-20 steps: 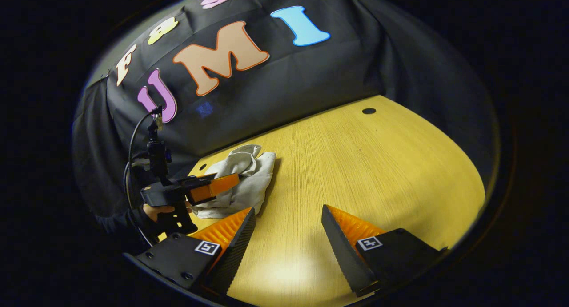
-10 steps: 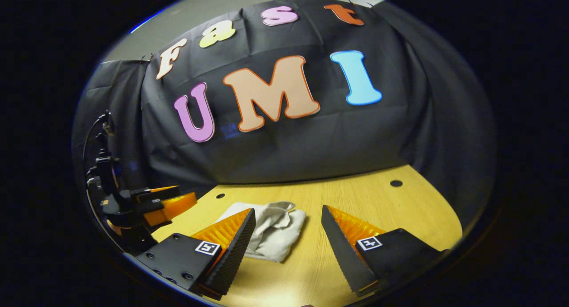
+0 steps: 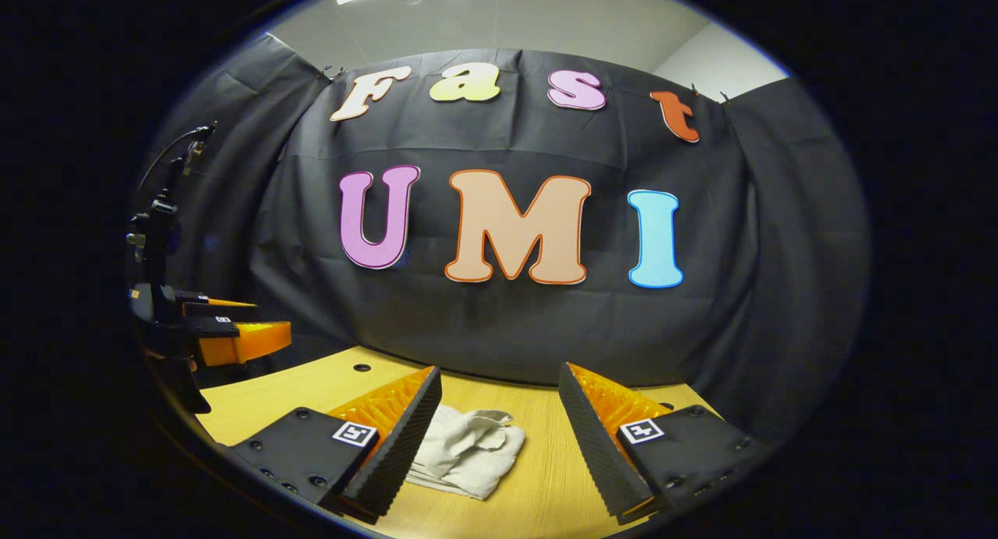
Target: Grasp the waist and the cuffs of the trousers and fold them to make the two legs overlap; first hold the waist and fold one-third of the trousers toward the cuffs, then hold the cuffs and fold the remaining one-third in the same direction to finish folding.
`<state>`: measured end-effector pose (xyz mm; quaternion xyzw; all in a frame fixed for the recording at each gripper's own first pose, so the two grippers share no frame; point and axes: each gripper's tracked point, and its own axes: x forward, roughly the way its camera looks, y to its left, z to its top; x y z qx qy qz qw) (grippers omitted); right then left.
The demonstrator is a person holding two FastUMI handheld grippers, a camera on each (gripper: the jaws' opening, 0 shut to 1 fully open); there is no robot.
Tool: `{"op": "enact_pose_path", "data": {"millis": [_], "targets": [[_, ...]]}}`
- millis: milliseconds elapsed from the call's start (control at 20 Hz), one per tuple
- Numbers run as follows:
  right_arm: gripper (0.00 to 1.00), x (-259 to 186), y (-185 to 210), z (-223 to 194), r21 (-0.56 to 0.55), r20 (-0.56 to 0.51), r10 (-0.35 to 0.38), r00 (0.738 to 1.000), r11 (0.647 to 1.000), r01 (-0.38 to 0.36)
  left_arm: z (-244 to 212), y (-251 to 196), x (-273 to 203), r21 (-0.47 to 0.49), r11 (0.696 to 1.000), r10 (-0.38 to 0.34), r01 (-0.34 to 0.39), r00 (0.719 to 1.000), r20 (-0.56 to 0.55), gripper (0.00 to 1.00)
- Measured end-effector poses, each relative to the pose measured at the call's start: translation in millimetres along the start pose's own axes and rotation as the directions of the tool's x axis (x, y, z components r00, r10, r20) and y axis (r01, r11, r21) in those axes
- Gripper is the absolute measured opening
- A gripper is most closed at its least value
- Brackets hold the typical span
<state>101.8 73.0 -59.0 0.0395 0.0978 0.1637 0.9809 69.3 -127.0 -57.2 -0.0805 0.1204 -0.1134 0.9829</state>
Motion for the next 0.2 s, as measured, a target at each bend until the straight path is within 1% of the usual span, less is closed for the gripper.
{"op": "enact_pose_path", "data": {"millis": [100,150,200], "targets": [[0.97,2.0,10.1,0.0,0.002,0.001,0.001,1.0,1.0,-0.001,0.9,-4.0,-2.4,-0.008,0.999,-0.036,0.037,0.999,0.015,0.94],[0.98,1.7,12.8,0.2,-0.01,-0.001,-0.003,1.0,1.0,0.003,-0.1,-2.0,-2.5,-0.002,0.999,-0.046,0.046,0.999,0.019,0.95],[0.99,2.4,16.8,0.3,-0.024,-0.007,-0.001,1.0,1.0,0.001,-2.2,-0.2,-2.8,0.009,0.999,-0.049,0.049,0.999,0.013,0.93]]}}
